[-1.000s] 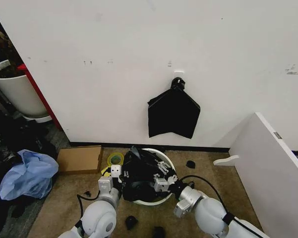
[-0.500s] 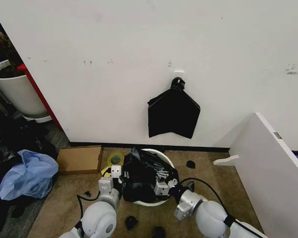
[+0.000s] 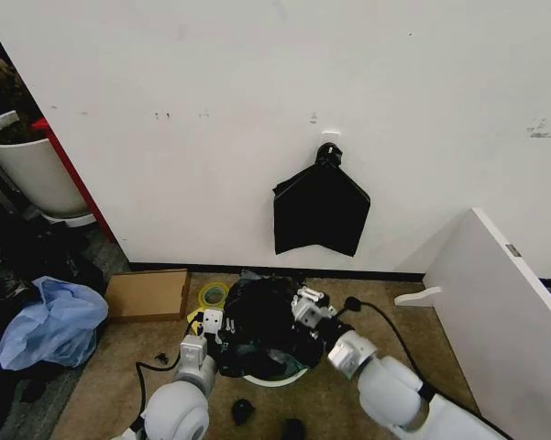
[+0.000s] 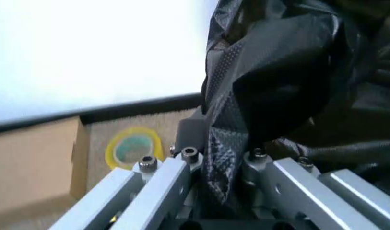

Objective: Place the garbage bag over the trash bin.

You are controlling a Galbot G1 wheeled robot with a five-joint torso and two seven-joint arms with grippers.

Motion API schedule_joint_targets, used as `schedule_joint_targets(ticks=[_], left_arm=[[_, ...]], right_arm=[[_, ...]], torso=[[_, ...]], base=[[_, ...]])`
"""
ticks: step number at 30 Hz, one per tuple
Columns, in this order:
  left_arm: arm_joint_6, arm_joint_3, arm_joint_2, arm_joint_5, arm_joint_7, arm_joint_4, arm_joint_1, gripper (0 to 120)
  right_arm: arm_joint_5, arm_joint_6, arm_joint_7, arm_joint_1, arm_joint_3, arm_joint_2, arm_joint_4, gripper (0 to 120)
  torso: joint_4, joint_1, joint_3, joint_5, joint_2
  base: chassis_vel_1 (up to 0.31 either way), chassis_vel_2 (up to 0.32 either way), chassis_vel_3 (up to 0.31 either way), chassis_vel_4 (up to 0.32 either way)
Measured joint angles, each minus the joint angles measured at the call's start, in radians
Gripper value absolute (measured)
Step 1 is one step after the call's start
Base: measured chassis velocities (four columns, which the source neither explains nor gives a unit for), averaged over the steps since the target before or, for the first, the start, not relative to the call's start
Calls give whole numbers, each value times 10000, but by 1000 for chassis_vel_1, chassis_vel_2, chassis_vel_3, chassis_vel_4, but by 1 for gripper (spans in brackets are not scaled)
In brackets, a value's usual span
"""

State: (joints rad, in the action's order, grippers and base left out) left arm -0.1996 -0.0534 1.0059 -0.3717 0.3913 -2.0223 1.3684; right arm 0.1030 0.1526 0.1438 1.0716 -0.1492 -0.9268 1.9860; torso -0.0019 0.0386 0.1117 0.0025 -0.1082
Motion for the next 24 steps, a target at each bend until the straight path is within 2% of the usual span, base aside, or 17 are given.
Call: schedule_joint_targets(ticks=[7, 13, 15, 18, 24], left_arm=[[734, -40, -262, 1389, -647, 0, 331, 4], [2152, -74, -268, 2732, -1123, 244, 485, 4], [2275, -78, -268, 2835, -1161, 277, 486, 4], [3022, -118, -247, 3352, -1295, 485, 488, 4], [3892, -230, -153, 3739, -1285, 901, 497, 4]], right_arm=[[-408, 118, 34, -394, -20, -54, -403, 0], [-892, 168, 23, -477, 44, 11, -944, 0], [-923, 163, 20, -464, 70, 25, -991, 0], [-1256, 140, 19, -383, 218, 125, -1120, 0], [-1962, 112, 23, -383, 373, 295, -1299, 0]], torso=[[1, 0, 0, 1, 0], [1, 0, 0, 1, 0], [0, 0, 0, 1, 1], [-1, 0, 0, 3, 0], [0, 0, 0, 0, 0]], base=[[0, 0, 0, 0], [0, 0, 0, 0], [0, 0, 0, 0], [0, 0, 0, 0], [0, 0, 0, 0]])
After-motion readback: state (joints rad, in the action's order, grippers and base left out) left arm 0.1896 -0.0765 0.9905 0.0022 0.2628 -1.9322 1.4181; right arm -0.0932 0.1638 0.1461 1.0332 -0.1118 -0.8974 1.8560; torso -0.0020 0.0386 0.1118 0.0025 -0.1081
